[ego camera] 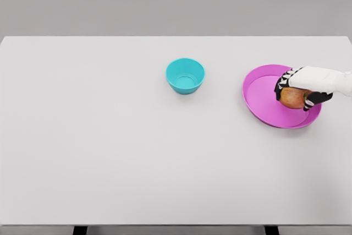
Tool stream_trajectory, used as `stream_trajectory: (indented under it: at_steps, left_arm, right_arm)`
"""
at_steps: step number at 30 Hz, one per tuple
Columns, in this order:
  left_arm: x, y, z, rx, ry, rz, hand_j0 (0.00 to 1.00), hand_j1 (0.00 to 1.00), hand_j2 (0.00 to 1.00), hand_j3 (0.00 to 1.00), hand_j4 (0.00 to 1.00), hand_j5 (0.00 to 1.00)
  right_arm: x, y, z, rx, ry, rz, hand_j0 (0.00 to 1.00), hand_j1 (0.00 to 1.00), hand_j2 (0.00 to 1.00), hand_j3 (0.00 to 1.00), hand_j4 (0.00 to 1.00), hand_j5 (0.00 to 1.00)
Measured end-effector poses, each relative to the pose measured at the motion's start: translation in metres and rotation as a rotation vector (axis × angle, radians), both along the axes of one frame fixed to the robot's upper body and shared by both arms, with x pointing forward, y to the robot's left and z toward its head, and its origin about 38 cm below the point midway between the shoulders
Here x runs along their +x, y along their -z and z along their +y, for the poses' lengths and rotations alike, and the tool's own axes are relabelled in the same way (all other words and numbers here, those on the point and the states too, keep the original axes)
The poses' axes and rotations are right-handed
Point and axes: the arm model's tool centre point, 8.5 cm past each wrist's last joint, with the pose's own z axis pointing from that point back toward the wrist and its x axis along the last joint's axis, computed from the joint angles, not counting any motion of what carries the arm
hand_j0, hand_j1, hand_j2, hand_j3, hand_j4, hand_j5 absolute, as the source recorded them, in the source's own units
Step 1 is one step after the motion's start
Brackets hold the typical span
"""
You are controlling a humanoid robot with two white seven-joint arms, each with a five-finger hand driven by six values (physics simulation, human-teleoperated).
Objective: Put the apple from the pink plate into the blue bowl with your right arm
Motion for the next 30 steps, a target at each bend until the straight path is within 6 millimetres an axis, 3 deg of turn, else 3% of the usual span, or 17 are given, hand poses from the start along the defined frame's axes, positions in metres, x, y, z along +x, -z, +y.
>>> stream_trajectory:
  at_steps: [15,30]
  left_arm:
    - [0.0,0.0,0.0,0.0,0.0,0.0,1.0,1.0,1.0,1.0,1.0,1.0]
    - [0.0,0.0,0.0,0.0,0.0,0.0,1.0,1.0,1.0,1.0,1.0,1.0]
  right_arm:
    - [0.015,-0.024,0.043,0.063,-0.084,-0.078,0.51,0.51,0.51,0.51,0.51,0.51]
    - [0.026,-0.032,0.085,0.136,-0.152,-0.114,0.51,0.51,0.51,0.51,0.51,0.51]
